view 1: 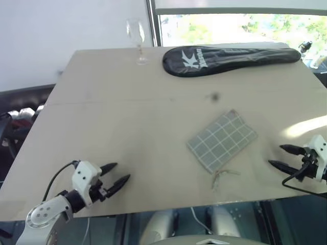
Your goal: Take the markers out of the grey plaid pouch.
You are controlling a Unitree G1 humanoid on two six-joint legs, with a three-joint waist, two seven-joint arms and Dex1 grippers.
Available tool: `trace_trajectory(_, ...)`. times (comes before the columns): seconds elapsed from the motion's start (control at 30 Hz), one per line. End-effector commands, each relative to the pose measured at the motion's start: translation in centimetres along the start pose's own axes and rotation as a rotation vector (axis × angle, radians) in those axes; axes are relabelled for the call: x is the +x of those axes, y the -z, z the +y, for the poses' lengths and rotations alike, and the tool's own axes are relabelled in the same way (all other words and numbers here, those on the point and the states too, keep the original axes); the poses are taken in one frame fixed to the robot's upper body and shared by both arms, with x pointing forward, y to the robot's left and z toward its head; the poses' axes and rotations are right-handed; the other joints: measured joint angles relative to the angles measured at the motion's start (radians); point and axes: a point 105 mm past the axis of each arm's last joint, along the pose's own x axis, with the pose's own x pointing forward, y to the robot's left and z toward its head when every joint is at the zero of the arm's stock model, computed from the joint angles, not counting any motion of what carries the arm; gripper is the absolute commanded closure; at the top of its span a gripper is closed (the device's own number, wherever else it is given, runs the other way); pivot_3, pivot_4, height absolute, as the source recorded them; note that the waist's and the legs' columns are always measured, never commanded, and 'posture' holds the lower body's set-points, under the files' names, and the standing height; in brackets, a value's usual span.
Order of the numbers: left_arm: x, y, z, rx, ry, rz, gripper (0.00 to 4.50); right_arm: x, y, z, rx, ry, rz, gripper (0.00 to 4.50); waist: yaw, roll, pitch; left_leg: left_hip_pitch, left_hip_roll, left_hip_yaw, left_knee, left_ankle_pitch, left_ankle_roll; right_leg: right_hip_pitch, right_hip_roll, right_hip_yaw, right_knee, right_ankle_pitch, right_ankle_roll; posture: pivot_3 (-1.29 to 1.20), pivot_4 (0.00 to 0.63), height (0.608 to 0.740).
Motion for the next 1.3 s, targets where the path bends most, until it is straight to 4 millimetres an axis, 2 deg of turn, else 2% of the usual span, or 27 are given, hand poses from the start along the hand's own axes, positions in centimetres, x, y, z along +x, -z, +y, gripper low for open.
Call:
trace_trajectory(0.03, 0.0, -0.2, 0.2, 0.017, 0.003, 0.001, 1.05, -0.7, -1.3, -0.3, -0.048, 0.016, -0.031, 0.17, 0.000, 0.000, 0.000, 0.000, 0.000, 0.000, 0.000, 0.000, 0.000, 0.000, 0.000, 0.000, 0.000, 0.000, 0.000, 0.00, 0.150, 0.740)
trace_trajectory(0.73, 0.1, -0.7, 0.0, 0.040, 0.031, -0.005, 1.05, -0.6, -1.7, 0.4, -0.035, 0.000, -0.038, 0.17, 0.000, 0.000, 0.000, 0.000, 0.000, 0.000, 0.000, 0.000, 0.000, 0.000, 0.000, 0.000, 0.000, 0.000, 0.000, 0.00, 0.150, 0.740)
trace_trajectory(0.87, 0.5, -1.5, -0.4, 0.067, 0.056, -0.016, 1.05, -0.6, -1.9, 0.5, -0.034, -0.005, -0.042, 0.17, 0.000, 0.000, 0.000, 0.000, 0.000, 0.000, 0.000, 0.000, 0.000, 0.000, 0.000, 0.000, 0.000, 0.000, 0.000, 0.00, 0.150, 0.740)
trace_trajectory(1.0, 1.3, -2.7, -1.6, 0.097, 0.116, -0.036, 1.05, -0.4, -2.3, 0.8, -0.033, -0.012, -0.055, 0.17, 0.001, 0.000, 0.000, 0.000, 0.000, 0.000, 0.000, 0.000, 0.000, 0.000, 0.000, 0.000, 0.000, 0.000, 0.000, 0.00, 0.150, 0.740)
trace_trajectory(1.23, 4.0, -4.4, -5.2, 0.220, 0.290, -0.035, 1.05, 0.6, -3.1, 1.6, -0.032, -0.036, -0.094, 0.17, 0.001, 0.000, 0.000, -0.001, 0.000, 0.000, 0.000, 0.002, -0.003, 0.000, 0.000, 0.000, 0.000, 0.000, 0.000, 0.00, 0.150, 0.740)
trace_trajectory(1.3, 5.0, -5.7, -6.4, 0.275, 0.341, -0.087, 1.05, 1.2, -3.2, 2.3, -0.030, -0.059, -0.098, 0.17, 0.001, 0.000, 0.000, -0.001, 0.000, 0.000, 0.000, 0.002, -0.003, 0.000, 0.000, 0.000, 0.000, 0.000, 0.000, 0.00, 0.150, 0.740)
